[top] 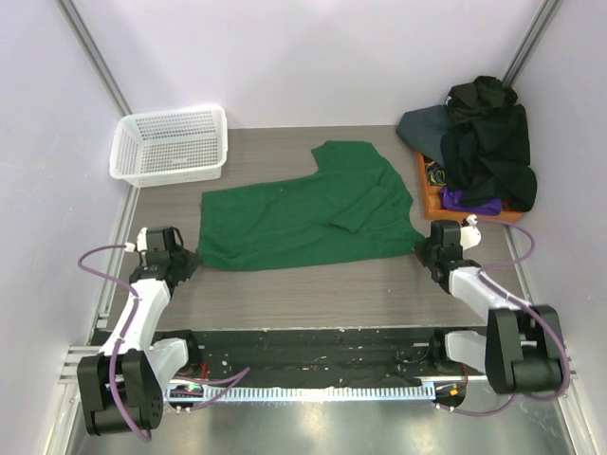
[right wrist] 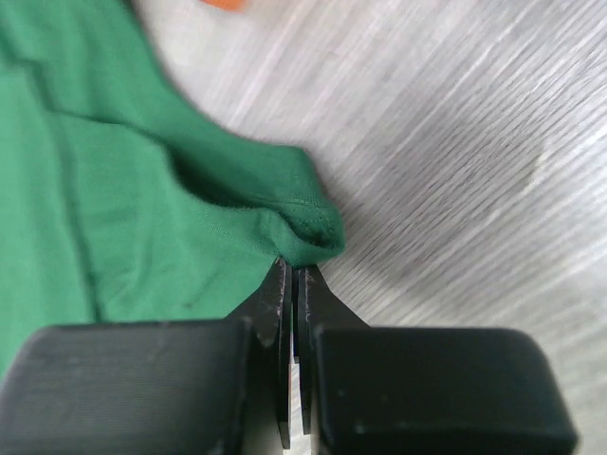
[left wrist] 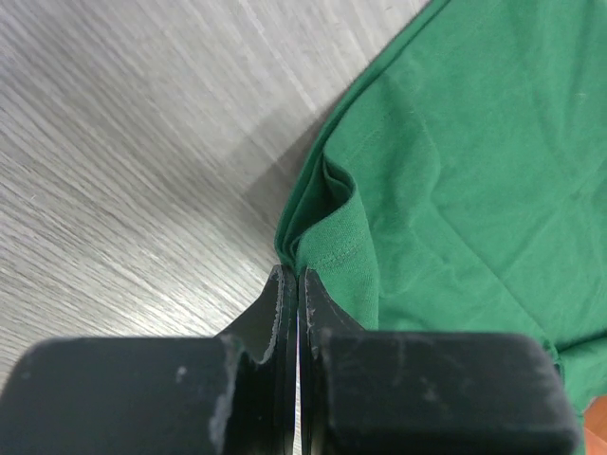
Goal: Roll the t-shirts
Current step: Fold the T-shirt at the center of the board.
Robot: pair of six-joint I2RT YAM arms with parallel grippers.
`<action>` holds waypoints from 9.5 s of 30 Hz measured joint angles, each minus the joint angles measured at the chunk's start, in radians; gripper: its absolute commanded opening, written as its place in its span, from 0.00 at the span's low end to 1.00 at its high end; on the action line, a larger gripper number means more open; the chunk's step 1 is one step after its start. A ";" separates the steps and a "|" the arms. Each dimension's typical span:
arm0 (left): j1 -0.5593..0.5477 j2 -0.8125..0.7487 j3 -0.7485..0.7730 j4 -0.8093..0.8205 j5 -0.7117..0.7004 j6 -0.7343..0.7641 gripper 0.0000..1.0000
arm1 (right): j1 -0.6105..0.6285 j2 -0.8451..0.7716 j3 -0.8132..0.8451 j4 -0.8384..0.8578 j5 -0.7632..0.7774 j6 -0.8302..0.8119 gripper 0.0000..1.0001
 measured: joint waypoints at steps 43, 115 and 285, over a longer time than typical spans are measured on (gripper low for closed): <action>0.038 0.233 1.517 -0.789 0.037 0.186 0.00 | 0.011 -0.257 1.232 -0.559 -0.014 -0.264 0.01; 0.042 -0.303 0.335 -0.431 0.125 0.116 0.56 | -0.240 -0.737 0.184 -0.750 -0.280 -0.166 0.38; -0.566 0.829 0.849 -0.257 -0.728 0.556 0.00 | 0.200 1.422 1.984 -0.543 0.179 -0.700 0.56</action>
